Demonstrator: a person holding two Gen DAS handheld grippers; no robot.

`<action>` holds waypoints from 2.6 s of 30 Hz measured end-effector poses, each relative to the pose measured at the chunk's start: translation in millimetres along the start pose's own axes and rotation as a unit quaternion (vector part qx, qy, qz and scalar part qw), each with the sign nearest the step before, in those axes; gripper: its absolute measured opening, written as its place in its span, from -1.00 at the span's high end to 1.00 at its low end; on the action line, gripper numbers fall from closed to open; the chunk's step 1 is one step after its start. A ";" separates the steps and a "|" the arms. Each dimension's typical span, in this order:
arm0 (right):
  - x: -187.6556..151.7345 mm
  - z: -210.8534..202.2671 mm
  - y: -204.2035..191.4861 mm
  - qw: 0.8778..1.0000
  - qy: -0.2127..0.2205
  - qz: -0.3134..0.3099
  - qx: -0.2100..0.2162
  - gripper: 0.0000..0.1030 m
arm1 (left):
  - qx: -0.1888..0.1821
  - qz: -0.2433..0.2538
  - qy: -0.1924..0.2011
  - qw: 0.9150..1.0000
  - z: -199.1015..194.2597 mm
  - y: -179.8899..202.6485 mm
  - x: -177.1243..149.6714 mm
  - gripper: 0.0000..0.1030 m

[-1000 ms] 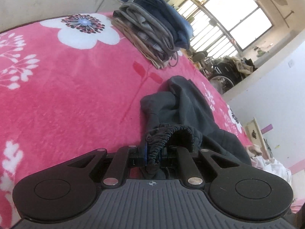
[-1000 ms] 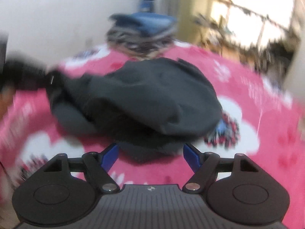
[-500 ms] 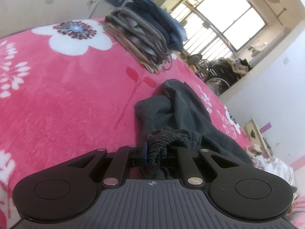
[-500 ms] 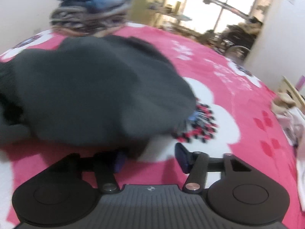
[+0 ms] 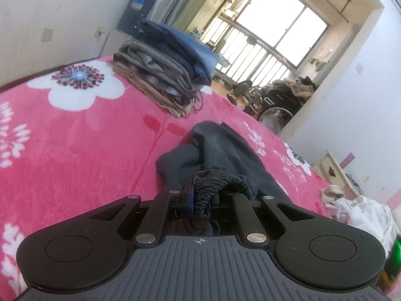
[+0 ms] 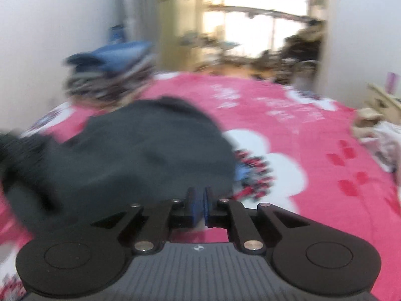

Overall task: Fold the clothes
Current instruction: 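Lift the sweatpants by the waistband with both grippers, then raise the waistband high with both grippers to hang the sweatpants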

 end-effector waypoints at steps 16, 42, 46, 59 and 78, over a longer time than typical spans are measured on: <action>119.3 105.7 -48.2 0.990 0.013 0.078 0.116 0.48 | 0.038 -0.032 -0.028 0.998 37.7 -37.0 0.9 0.85; -15.3 59.6 -81.9 0.967 0.034 -0.252 0.009 0.39 | 0.039 0.007 -0.028 0.999 55.3 -36.7 -3.0 0.85; 14.9 19.4 -81.5 0.967 0.106 -0.234 -0.006 0.54 | 0.030 0.028 0.012 0.999 32.4 -14.9 16.4 0.88; 164.2 -163.7 -83.3 0.932 0.320 -0.161 0.045 0.88 | -0.003 0.160 0.227 0.961 -142.3 94.5 158.0 0.89; 225.7 -385.3 -109.8 0.889 0.384 -0.166 0.187 0.88 | 0.021 0.227 0.373 0.900 -340.8 174.7 224.4 0.89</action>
Point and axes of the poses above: each gripper's, at about its wrist camera, not at the fingertips, and z roughly the way its jaws point, y to its right, x to its top, the point moved 7 cm from there along z, roughly the way its jaws point, and after that the axes turned 15 degrees about z, right-handed, at the moved point
